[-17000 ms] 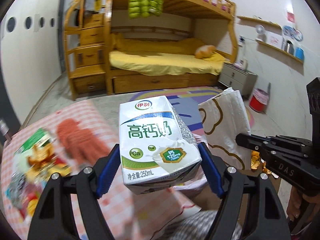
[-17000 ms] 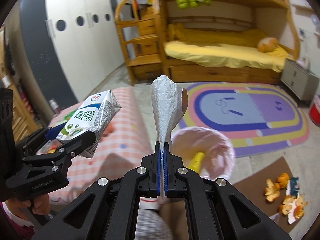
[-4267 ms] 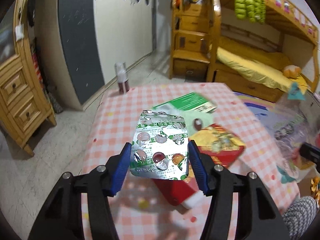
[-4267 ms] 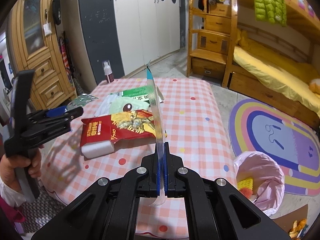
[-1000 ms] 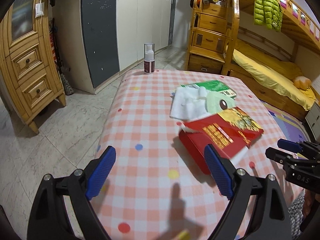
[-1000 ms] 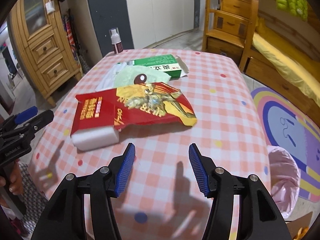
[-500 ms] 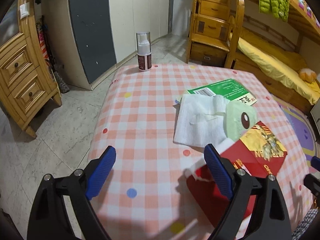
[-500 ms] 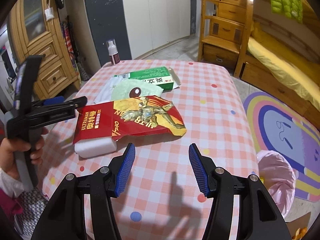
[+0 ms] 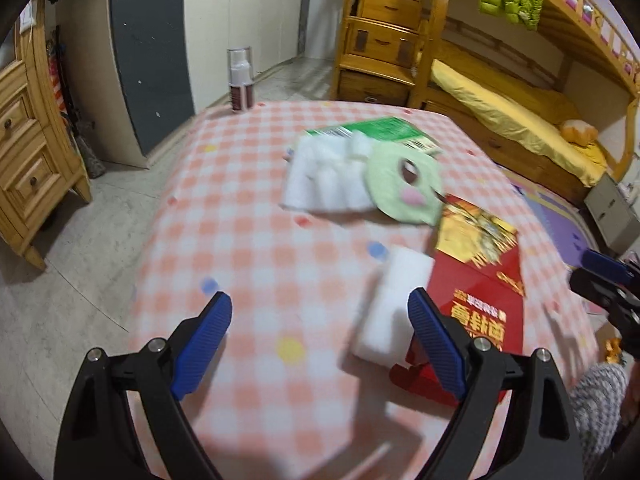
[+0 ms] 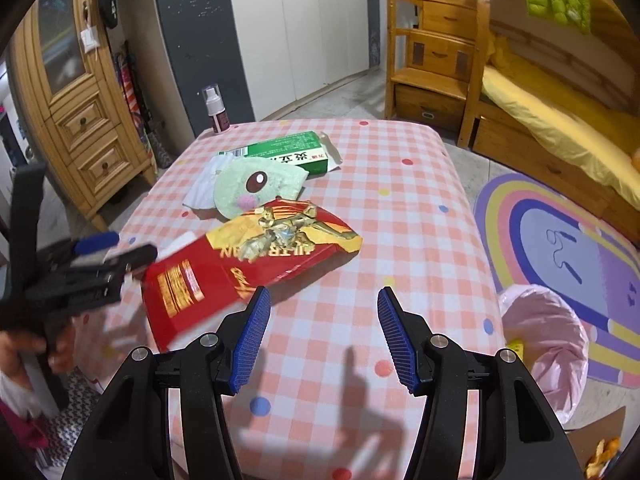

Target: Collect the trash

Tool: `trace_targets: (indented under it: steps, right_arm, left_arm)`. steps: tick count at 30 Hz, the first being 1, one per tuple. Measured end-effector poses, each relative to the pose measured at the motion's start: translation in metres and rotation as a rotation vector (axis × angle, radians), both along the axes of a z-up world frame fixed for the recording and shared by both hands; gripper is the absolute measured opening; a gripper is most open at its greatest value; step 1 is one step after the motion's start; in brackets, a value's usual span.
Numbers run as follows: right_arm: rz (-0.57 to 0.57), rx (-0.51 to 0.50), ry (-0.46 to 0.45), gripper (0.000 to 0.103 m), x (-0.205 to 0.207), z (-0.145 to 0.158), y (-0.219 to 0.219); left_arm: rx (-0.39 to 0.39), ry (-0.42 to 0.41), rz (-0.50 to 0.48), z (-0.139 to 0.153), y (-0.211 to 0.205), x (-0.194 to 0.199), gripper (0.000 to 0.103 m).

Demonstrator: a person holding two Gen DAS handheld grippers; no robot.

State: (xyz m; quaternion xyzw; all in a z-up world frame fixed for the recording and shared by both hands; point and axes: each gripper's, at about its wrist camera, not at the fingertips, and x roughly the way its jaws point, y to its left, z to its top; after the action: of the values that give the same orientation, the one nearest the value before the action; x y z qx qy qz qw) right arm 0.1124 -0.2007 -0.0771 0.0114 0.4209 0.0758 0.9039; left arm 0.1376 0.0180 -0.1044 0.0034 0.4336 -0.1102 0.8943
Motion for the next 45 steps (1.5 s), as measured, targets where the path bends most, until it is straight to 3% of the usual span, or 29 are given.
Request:
trace_targets:
  steps: [8,10,17,23,25,28,31,38,42,44,45]
  right_arm:
    - [0.040,0.045,0.024,0.061,-0.013,-0.003,0.022]
    - [0.051,0.052,0.032,0.068,-0.011,-0.007,0.036]
    - [0.120,0.077,0.104,0.068,-0.010,-0.021,0.068]
    - [0.160,0.113,0.156,0.050,-0.008,-0.031,0.079]
    - [0.170,0.123,0.171,0.036,-0.009,-0.034,0.080]
    - [0.183,0.144,0.174,0.022,-0.012,-0.034,0.078]
    - [0.189,0.146,0.169,0.019,-0.016,-0.029,0.070]
    - [0.101,0.106,0.144,0.019,-0.028,-0.014,0.019]
    - [0.014,0.030,0.133,0.024,-0.031,-0.012,-0.010]
    - [-0.011,0.004,0.126,0.034,-0.033,-0.011,-0.019]
    - [-0.019,-0.005,0.121,0.046,-0.033,-0.011,-0.022]
  left_arm:
    - [0.030,-0.107,0.123,0.023,0.022,-0.023,0.087]
    - [0.031,-0.113,0.139,0.027,0.029,-0.021,0.087]
    - [0.036,-0.106,0.148,0.022,0.041,-0.021,0.087]
    - [0.032,-0.103,0.138,0.020,0.038,-0.020,0.087]
    - [0.032,-0.102,0.132,0.020,0.036,-0.022,0.087]
    - [0.036,-0.098,0.122,0.019,0.031,-0.023,0.087]
    - [0.047,-0.096,0.103,0.018,0.023,-0.025,0.087]
    - [0.053,-0.094,0.054,0.016,0.002,-0.028,0.087]
    - [0.056,-0.091,0.023,0.014,-0.011,-0.031,0.087]
    - [0.059,-0.091,0.010,0.014,-0.016,-0.033,0.087]
    - [0.057,-0.091,0.003,0.014,-0.019,-0.034,0.087]
